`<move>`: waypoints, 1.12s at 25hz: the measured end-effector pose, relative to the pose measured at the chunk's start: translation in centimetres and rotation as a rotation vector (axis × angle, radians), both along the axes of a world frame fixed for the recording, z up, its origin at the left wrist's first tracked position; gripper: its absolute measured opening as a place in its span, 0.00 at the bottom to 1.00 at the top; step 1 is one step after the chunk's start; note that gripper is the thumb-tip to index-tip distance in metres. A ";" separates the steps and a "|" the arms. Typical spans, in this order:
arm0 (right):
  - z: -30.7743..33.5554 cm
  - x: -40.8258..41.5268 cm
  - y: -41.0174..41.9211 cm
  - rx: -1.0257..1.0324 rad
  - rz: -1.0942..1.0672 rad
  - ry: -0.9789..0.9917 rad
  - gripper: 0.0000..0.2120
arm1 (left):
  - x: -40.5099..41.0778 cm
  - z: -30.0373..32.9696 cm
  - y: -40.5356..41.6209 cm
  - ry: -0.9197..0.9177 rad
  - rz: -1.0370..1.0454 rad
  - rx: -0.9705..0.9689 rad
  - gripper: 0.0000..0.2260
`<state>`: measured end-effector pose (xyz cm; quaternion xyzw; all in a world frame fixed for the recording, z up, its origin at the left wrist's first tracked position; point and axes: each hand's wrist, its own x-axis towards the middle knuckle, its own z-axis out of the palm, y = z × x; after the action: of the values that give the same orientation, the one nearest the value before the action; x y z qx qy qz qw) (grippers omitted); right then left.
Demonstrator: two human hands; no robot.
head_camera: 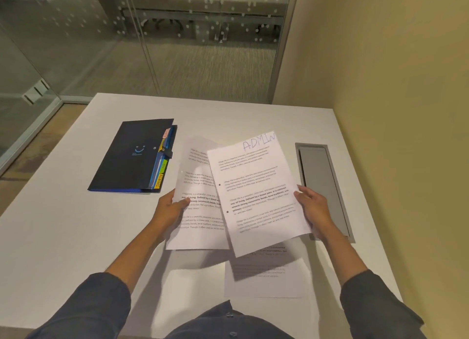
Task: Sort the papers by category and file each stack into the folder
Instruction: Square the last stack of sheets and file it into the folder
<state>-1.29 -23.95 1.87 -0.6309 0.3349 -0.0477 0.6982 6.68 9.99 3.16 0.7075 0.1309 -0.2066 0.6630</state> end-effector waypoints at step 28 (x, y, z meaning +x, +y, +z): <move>5.2 2.7 7.3 0.012 0.226 -0.189 0.09 | -0.4 3.1 -4.1 -0.165 -0.131 -0.076 0.07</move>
<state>1.44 -16.66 7.03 -0.6531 0.1948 -0.0259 0.7313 6.28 5.89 6.23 0.7034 0.0213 -0.1955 0.6830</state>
